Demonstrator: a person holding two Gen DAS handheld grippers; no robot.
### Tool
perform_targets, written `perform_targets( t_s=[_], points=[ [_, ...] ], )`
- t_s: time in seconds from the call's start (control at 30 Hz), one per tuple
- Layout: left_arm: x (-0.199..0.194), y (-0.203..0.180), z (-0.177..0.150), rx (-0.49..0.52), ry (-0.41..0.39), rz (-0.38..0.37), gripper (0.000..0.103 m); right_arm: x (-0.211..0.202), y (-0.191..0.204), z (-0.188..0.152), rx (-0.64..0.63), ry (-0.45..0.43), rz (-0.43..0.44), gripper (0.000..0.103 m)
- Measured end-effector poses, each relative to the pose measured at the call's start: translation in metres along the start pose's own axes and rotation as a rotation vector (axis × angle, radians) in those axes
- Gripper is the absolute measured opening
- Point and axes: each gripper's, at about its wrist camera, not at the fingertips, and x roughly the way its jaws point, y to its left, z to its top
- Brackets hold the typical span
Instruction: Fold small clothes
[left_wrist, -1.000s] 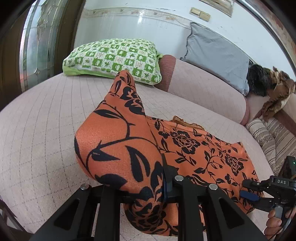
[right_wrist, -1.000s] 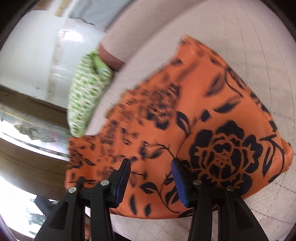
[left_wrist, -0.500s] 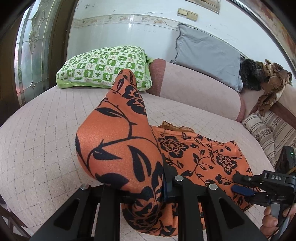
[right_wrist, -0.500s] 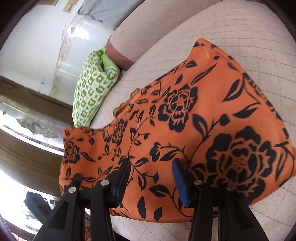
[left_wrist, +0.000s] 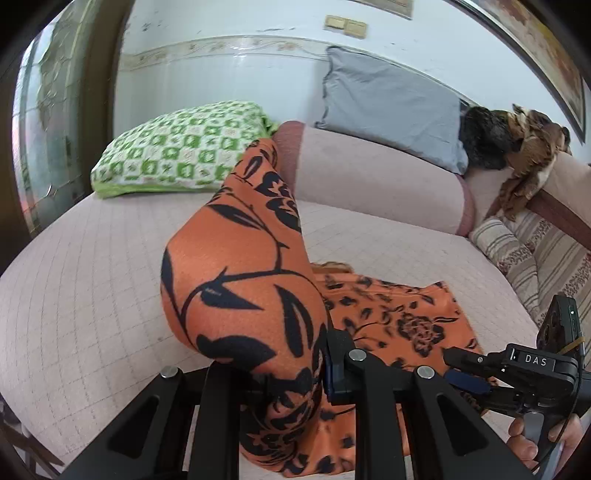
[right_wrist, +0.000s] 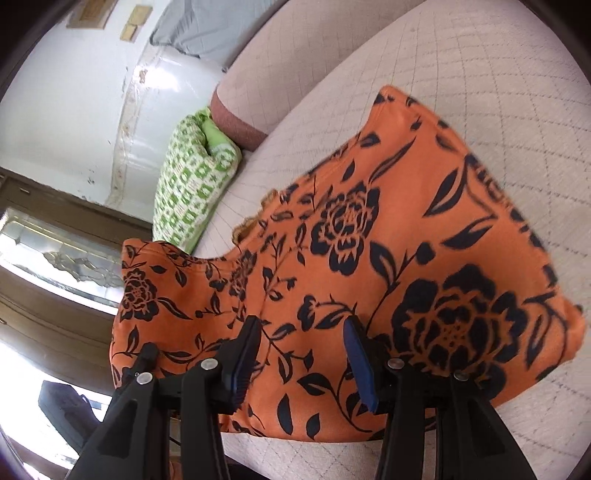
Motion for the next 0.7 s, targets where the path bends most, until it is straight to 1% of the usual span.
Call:
perform_targets(
  t_s=[0.17,0.3,0.4,0.43,0.47,0.5,0.53,0.57,0.6,0.63,0.7],
  points=[
    [0.002,-0.038,0.006,0.065,0.003,-0.027,0.02,-0.025,-0.012,0.012,0.028,-0.065,0.052,0.051],
    [0.011,-0.072,0.004,0.111,0.028,-0.054,0.02,-0.044,-0.027,0.021,0.058,-0.111,0.092,0.051],
    [0.03,-0.107,-0.008,0.169,0.082,-0.08,0.021,-0.056,-0.045,0.029,0.098,-0.144,0.107,0.051],
    [0.039,-0.118,-0.014,0.182,0.112,-0.093,0.022,-0.06,-0.053,0.032,0.123,-0.149,0.121,0.053],
    [0.049,-0.128,-0.022,0.19,0.161,-0.121,0.024,-0.062,-0.061,0.035,0.156,-0.15,0.144,0.054],
    [0.056,-0.134,-0.028,0.199,0.207,-0.145,0.032,-0.063,-0.066,0.037,0.183,-0.15,0.168,0.057],
    [0.06,-0.138,-0.032,0.21,0.24,-0.16,0.035,-0.063,-0.074,0.04,0.22,-0.148,0.202,0.06],
    [0.06,-0.14,-0.036,0.219,0.259,-0.176,0.043,-0.063,-0.078,0.042,0.248,-0.148,0.227,0.061],
    [0.056,-0.139,-0.037,0.22,0.254,-0.199,0.05,-0.063,-0.083,0.044,0.269,-0.149,0.241,0.062],
    [0.049,-0.137,-0.035,0.219,0.237,-0.218,0.053,-0.063,-0.084,0.046,0.275,-0.15,0.242,0.063],
    [0.029,-0.13,-0.029,0.229,0.166,-0.264,0.07,-0.06,-0.08,0.051,0.255,-0.136,0.225,0.064]
  ],
)
